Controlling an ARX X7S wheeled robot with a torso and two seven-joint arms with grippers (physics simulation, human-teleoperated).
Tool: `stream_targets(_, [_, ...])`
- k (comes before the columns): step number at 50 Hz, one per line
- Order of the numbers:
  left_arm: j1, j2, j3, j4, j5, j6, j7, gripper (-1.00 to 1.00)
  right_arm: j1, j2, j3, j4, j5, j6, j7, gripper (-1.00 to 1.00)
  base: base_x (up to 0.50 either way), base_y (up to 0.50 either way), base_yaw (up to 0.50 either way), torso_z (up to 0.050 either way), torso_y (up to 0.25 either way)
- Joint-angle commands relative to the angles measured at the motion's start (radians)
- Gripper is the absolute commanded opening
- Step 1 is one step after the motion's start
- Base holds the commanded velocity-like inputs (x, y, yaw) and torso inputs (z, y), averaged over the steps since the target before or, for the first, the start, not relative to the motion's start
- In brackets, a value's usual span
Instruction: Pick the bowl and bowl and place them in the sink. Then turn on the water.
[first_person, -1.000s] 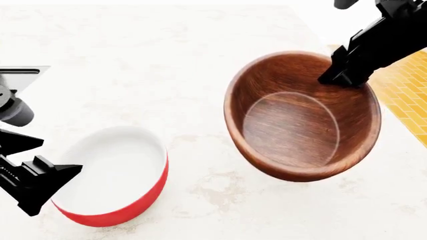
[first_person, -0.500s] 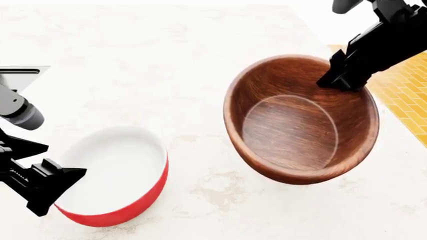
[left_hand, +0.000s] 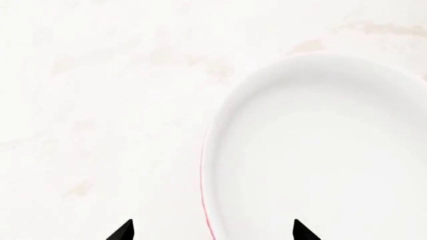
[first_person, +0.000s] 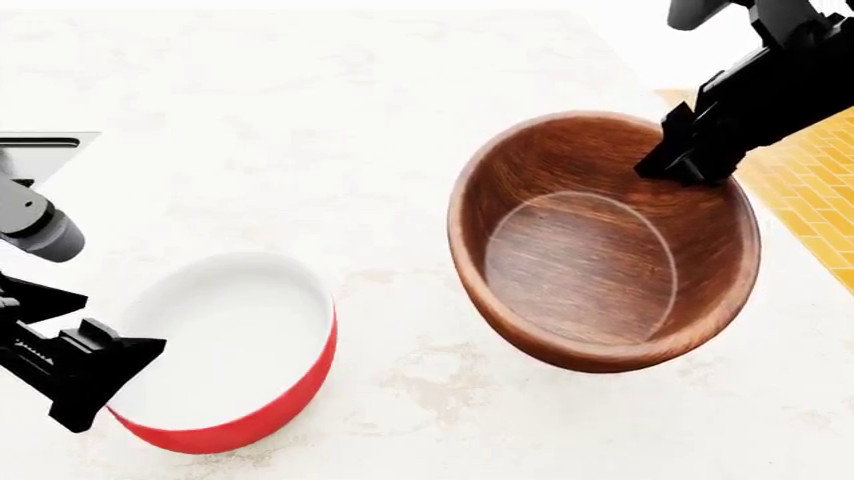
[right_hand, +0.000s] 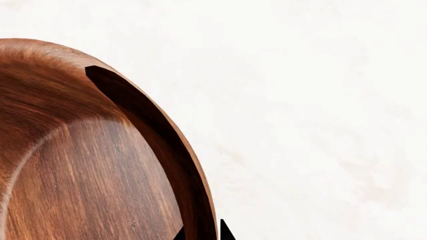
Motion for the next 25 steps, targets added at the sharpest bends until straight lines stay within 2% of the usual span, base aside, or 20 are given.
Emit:
stream_targets(1, [0.01,0.0,0.018,-0.01,-0.01,0.009,-0.016,1.0,-0.007,0.002,0.008,0.0,0.007,-0.007,0.007,-1.0,0.0,0.0,0.0,0.0,0.0])
stream_targets(25, [0.034,0.025,0.044,-0.033,0.049,0.036,0.034,1.0,-0.005,0.009,0.011,-0.017,0.018,0.0,0.012,-1.0,0.0,0.0,0.0,0.0,0.0])
